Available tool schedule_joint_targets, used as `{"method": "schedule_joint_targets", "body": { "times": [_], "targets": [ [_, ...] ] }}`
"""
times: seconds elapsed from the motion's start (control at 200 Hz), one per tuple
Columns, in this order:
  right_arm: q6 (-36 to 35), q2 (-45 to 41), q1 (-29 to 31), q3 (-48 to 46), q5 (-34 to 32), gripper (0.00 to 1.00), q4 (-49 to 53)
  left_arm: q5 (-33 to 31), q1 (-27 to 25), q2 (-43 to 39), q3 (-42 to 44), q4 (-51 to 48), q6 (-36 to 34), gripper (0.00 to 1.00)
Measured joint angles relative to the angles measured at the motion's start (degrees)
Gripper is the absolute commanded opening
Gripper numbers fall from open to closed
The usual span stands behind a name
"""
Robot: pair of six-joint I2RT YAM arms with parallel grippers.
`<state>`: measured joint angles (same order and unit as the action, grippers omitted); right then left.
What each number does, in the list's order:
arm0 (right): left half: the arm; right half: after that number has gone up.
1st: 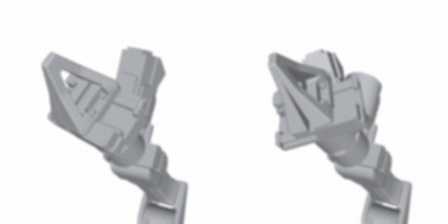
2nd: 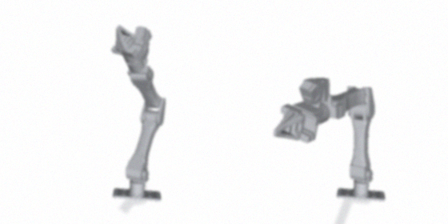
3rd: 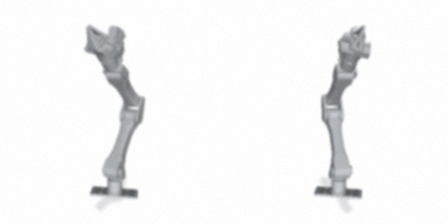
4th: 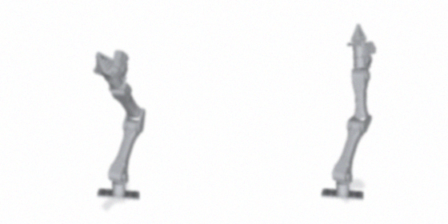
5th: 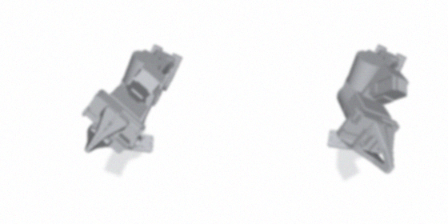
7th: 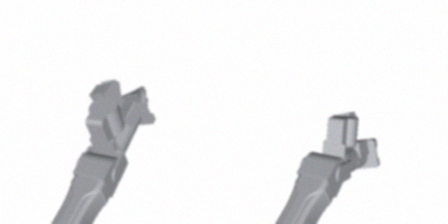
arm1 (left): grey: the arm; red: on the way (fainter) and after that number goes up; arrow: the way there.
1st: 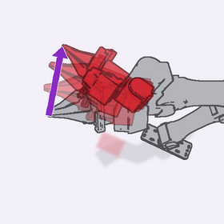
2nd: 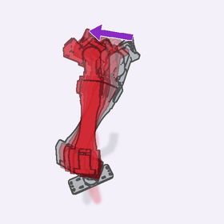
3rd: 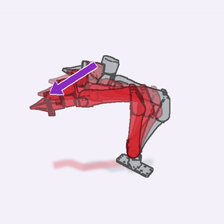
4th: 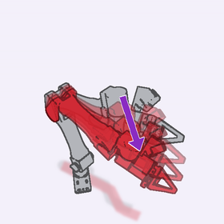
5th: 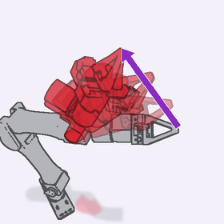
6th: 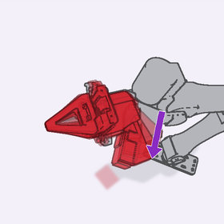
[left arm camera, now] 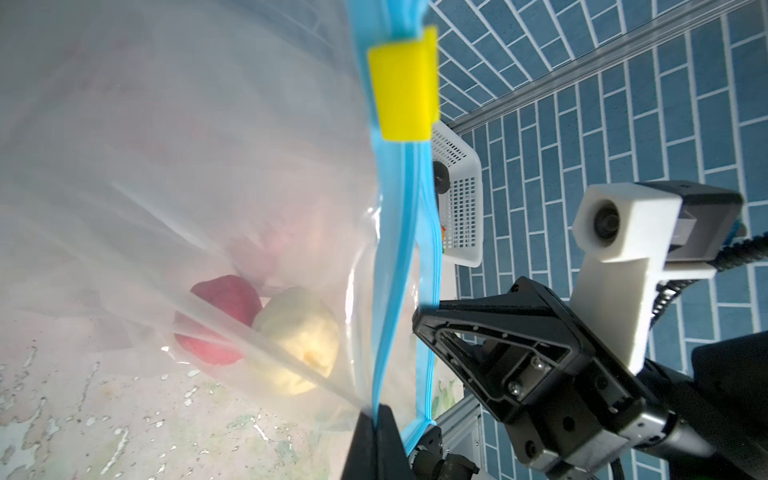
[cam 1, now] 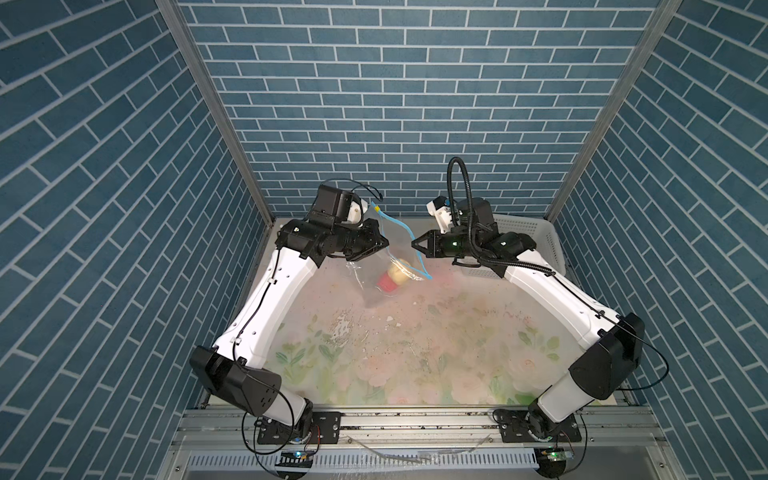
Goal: Place the food in the zip-top bag and seal the zipper
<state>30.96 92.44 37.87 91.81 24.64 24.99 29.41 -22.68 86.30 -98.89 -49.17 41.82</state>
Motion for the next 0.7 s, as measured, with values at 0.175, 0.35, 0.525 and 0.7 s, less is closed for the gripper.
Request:
{"method": "schedule_joint_targets", "body": {
  "times": [0.175,0.35,0.525,0.7],
  "targets": [
    [0.0,-0.1,0.9,1.7,-1.2,0.07,1.3,1.8,0.4,-0.8,2.2,2.2,1.8,0.0],
    [-0.3,-0.1,1.2,2.4,-1.5,0.07,1.8,2.5,2.3,-2.3,4.1,3.0,2.8,0.0],
    [-0.4,-0.1,1.4,2.4,-1.5,0.09,1.8,2.5,3.8,-3.8,4.2,2.9,2.8,0.0],
    [-0.4,-0.2,1.4,1.6,-2.0,0.14,1.0,3.0,3.7,-3.3,4.1,3.0,2.5,0.0]
  ]
}}
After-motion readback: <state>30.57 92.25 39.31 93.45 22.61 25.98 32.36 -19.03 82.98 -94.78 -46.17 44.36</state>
